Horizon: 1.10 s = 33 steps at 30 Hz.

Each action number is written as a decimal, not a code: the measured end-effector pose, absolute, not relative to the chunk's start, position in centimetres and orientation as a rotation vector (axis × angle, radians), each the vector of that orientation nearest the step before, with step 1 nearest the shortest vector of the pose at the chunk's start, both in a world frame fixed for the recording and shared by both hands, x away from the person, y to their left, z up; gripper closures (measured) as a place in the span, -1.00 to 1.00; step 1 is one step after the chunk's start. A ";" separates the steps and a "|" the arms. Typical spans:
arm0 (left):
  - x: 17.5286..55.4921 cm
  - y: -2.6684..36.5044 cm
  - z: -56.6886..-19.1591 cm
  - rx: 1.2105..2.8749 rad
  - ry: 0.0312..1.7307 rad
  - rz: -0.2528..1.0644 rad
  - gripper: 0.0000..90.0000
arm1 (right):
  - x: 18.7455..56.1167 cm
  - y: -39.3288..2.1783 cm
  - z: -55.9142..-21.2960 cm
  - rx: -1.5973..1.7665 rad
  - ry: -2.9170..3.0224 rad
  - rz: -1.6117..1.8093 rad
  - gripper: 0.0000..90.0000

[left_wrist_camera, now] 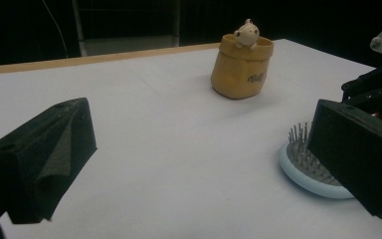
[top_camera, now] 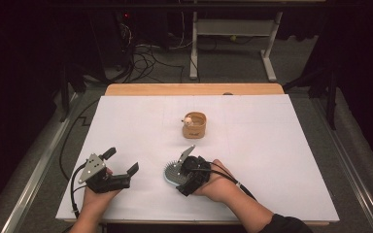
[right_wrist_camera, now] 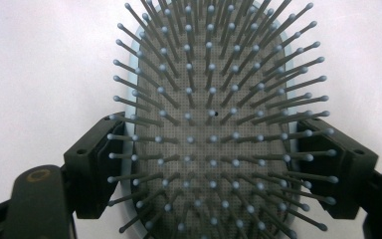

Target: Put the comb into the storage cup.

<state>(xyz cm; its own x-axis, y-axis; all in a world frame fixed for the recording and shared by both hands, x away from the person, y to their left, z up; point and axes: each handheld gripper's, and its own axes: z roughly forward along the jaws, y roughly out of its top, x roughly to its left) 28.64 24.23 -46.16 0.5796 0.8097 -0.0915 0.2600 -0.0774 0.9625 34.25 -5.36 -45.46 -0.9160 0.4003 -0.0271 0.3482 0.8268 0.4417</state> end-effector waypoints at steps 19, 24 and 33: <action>28.6 24.3 -46.1 1.625 0.914 0.582 -0.99 | 34.2 -5.4 -44.8 0.568 2.897 0.671 -0.54; 28.6 24.3 -46.1 1.622 0.916 0.583 -1.00 | 34.3 -5.7 -44.0 0.576 2.873 0.700 -0.54; 28.6 24.3 -46.1 1.628 0.912 0.586 -1.00 | 34.3 -6.4 -43.0 0.588 2.836 0.734 -0.54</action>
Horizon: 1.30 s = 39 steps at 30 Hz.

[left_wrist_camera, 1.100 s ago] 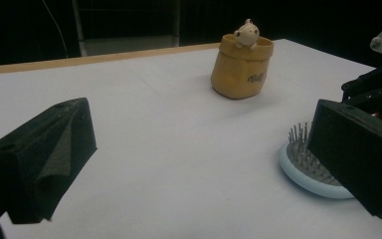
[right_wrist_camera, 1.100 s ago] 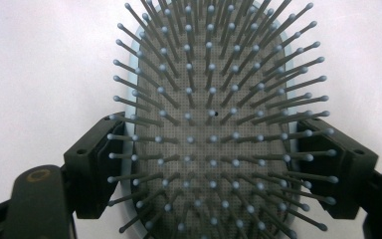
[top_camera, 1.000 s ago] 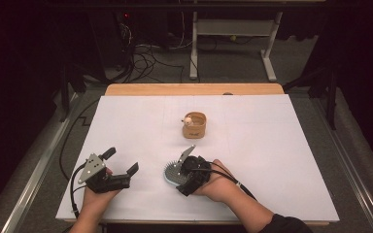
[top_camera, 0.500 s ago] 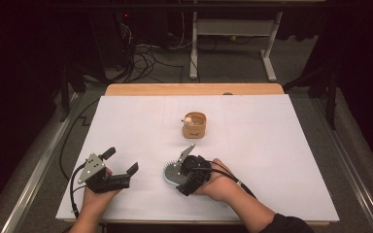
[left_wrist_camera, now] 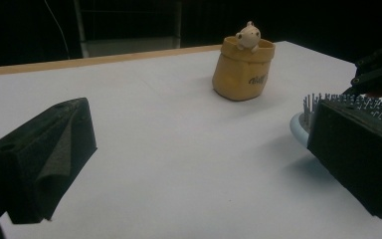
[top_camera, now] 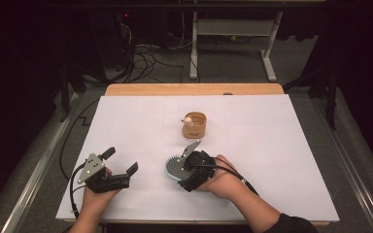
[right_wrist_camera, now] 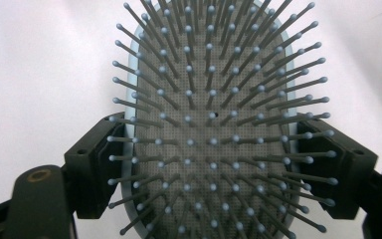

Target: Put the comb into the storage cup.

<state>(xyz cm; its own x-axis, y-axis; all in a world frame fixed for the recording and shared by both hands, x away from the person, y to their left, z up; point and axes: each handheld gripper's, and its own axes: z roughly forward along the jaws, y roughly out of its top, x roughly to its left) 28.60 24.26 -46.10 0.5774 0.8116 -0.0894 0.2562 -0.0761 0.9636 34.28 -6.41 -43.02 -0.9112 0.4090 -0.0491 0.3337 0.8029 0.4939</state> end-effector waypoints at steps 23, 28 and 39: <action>28.6 24.1 -46.1 1.632 0.910 0.584 -1.00 | 34.9 -11.9 -40.4 0.727 2.608 0.916 -0.54; 28.6 24.1 -46.1 1.632 0.906 0.582 -1.00 | 35.0 -13.1 -40.5 0.774 2.571 0.939 -0.54; 28.6 24.2 -46.1 1.627 0.912 0.578 -1.00 | 35.4 -16.2 -40.8 0.858 2.499 0.949 -0.54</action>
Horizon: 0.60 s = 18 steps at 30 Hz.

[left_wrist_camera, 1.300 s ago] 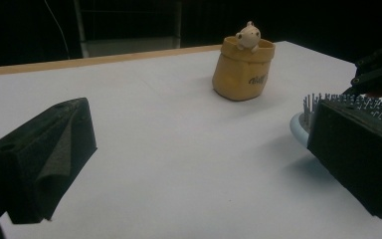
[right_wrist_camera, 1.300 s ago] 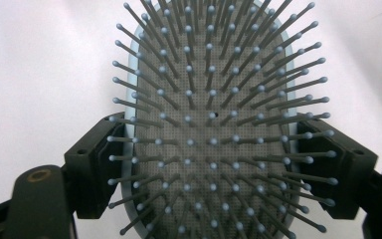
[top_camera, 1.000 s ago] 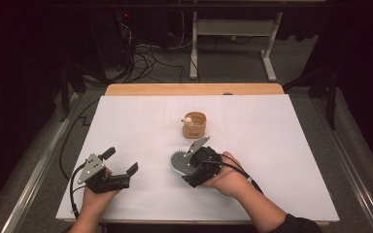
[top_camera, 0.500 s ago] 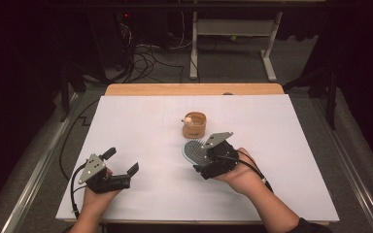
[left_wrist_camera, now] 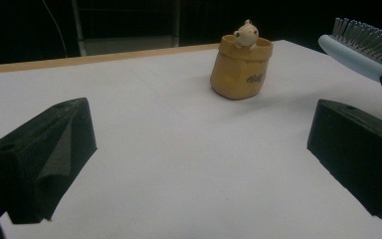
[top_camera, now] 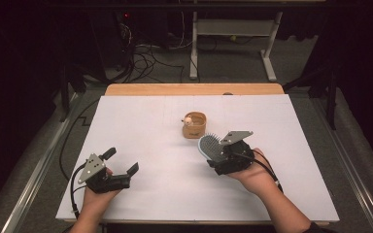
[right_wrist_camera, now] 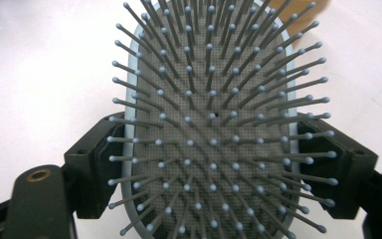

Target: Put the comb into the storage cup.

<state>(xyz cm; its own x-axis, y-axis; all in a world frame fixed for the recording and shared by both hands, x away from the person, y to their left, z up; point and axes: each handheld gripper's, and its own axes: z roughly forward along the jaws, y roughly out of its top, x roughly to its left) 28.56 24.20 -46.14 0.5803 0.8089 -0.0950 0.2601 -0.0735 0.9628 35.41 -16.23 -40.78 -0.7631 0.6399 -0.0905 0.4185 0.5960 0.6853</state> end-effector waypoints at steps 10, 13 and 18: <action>28.6 24.0 -46.2 1.638 0.904 0.571 -1.00 | 35.5 -17.7 -41.1 0.904 2.432 0.977 -0.54; 28.6 24.0 -46.3 1.636 0.906 0.567 -1.00 | 35.5 -17.9 -41.0 0.910 2.408 0.993 -0.54; 28.6 23.9 -46.3 1.643 0.901 0.566 -1.00 | 35.3 -18.2 -41.1 0.921 2.365 1.030 -0.54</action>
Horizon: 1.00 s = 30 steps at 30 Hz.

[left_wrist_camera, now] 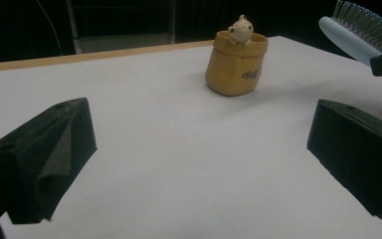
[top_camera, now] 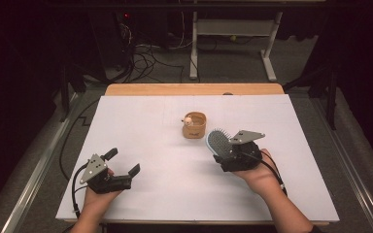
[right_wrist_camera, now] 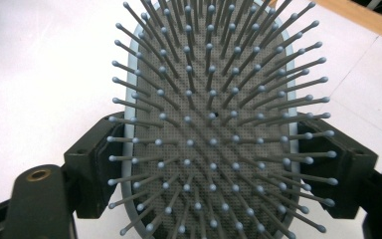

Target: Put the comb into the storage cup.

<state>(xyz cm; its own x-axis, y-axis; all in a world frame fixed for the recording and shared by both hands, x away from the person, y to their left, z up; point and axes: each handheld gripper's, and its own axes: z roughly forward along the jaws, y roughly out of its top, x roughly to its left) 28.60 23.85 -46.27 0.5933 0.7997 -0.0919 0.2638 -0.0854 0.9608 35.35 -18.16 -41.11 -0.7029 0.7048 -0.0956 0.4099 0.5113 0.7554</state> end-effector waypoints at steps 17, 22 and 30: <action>28.6 23.8 -46.2 1.653 0.893 0.552 -1.00 | 35.4 -18.4 -41.2 0.933 2.234 1.150 -0.54; 28.6 23.6 -46.1 1.667 0.884 0.547 -1.00 | 35.1 -18.3 -41.1 0.920 2.180 1.198 -0.54; 28.6 23.4 -45.9 1.677 0.873 0.554 -0.99 | 35.0 -18.0 -41.3 0.900 2.152 1.220 -0.54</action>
<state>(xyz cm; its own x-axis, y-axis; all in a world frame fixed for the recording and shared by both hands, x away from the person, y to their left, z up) 28.57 23.41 -45.87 0.6175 0.7829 -0.0756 0.2643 -0.1161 0.9574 34.96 -18.05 -41.28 -0.6544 0.7492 -0.1020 0.2976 0.3792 0.8761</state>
